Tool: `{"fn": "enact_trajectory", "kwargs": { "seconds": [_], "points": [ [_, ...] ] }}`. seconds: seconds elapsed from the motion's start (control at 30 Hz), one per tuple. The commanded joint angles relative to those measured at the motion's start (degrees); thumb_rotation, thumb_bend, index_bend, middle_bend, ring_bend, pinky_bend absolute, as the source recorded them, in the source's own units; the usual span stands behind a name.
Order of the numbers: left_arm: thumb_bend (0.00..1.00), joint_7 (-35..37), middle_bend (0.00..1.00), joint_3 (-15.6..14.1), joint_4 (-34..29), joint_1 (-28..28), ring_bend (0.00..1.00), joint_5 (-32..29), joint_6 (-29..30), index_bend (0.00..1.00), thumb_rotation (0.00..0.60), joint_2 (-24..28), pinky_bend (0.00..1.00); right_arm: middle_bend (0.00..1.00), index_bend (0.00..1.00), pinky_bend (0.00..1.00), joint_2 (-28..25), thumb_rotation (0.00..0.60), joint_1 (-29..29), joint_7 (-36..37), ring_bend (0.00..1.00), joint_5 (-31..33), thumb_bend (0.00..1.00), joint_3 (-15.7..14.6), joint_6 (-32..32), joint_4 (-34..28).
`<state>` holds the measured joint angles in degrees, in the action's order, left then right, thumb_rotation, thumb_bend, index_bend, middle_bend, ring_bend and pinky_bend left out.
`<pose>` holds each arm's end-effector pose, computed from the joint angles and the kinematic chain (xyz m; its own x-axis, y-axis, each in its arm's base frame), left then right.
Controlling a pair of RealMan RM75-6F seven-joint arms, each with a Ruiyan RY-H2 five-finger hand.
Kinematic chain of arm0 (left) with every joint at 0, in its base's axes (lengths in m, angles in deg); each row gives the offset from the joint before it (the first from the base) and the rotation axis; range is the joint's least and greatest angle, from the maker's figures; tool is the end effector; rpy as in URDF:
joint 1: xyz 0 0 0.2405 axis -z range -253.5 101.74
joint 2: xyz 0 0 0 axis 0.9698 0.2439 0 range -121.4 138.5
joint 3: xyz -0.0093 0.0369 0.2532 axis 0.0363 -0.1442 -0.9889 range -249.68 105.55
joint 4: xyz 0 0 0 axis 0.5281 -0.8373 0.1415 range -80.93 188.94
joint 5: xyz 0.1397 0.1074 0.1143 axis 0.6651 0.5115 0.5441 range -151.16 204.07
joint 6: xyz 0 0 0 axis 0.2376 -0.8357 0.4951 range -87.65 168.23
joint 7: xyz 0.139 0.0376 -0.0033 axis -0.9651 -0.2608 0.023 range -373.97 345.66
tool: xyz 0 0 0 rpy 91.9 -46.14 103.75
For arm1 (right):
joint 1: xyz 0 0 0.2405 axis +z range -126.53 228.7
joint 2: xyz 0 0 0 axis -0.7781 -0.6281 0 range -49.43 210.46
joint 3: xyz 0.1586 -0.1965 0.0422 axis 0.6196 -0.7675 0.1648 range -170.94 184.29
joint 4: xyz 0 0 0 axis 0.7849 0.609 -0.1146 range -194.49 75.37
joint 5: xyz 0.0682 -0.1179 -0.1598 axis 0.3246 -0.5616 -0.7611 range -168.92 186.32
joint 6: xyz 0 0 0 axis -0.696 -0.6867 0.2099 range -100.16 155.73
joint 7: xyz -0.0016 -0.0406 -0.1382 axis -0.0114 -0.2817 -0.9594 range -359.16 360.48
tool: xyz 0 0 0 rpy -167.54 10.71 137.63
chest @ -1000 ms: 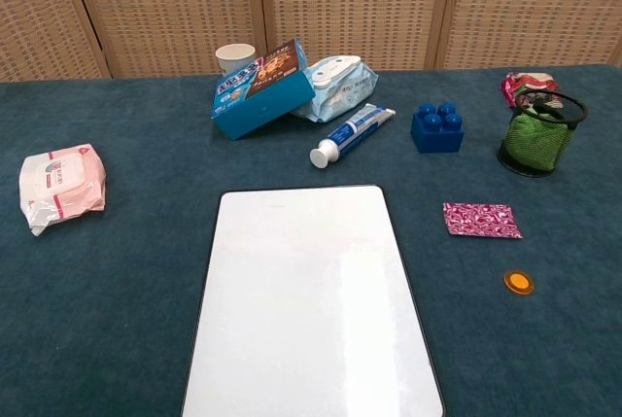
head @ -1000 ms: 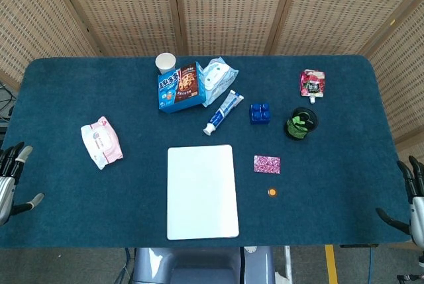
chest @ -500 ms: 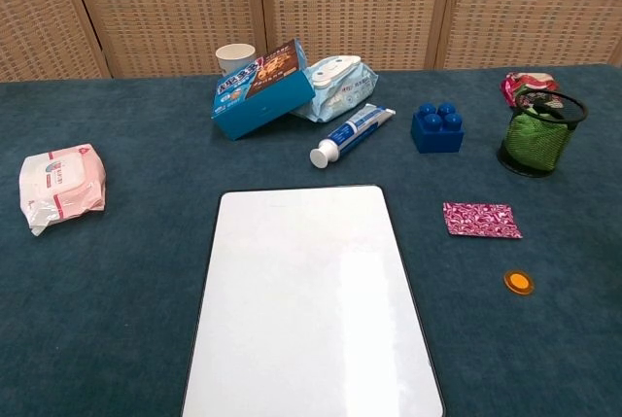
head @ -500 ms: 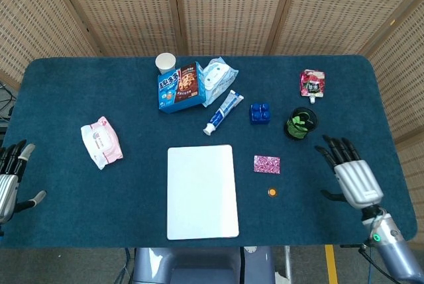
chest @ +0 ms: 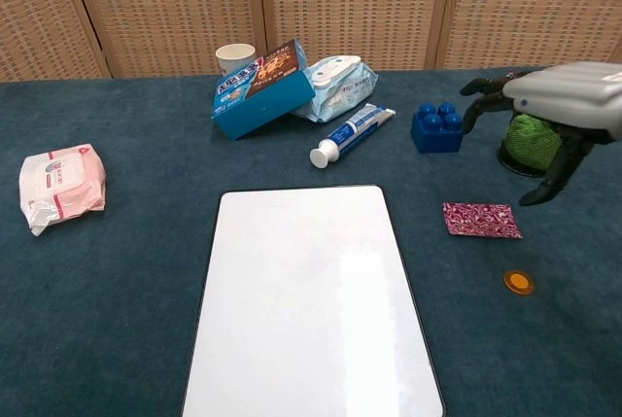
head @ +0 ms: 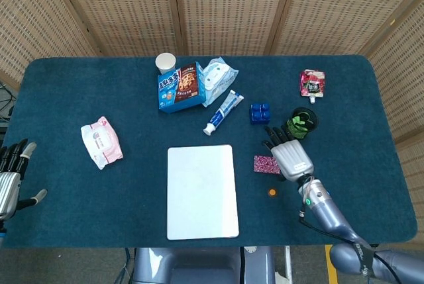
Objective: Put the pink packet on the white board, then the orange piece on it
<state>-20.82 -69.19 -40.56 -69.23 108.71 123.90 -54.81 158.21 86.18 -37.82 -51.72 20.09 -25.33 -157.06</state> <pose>-0.3085 0.1901 0.1597 0.4714 0.0208 0.8817 0.8815 0.0208 -0.4718 -0.1697 -0.3237 0.0351 0.6329 -0.2188 0.7427 -0.7609 -0.3534 0.5443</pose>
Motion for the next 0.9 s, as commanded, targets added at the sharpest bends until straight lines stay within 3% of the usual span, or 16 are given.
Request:
{"fn": "enact_trajectory", "kwargs": {
  "seconds": [0.03,0.37,0.9],
  "points": [
    [0.00,0.3,0.00,0.0,0.0,0.0,0.00,0.0,-0.1,0.00,0.600,0.1,0.00,0.00,0.24,0.00,5.7,0.600,3.7,-6.6,0.00,7.0,0.00,0.1,-1.1,3.7],
    [0.00,1.9,0.00,0.1,0.1,-0.1,0.00,0.1,-0.2,0.00,0.600,0.7,0.00,0.00,0.24,0.00,12.7,0.600,7.0,-15.3,0.00,17.0,0.00,-2.1,-5.0,8.3],
    [0.00,2.6,0.00,-0.1,0.1,0.0,0.00,0.3,-0.8,0.00,0.600,1.0,0.00,0.00,0.26,0.00,14.0,0.600,8.7,-16.4,0.00,22.8,0.00,-3.5,-6.4,11.2]
  ]
}}
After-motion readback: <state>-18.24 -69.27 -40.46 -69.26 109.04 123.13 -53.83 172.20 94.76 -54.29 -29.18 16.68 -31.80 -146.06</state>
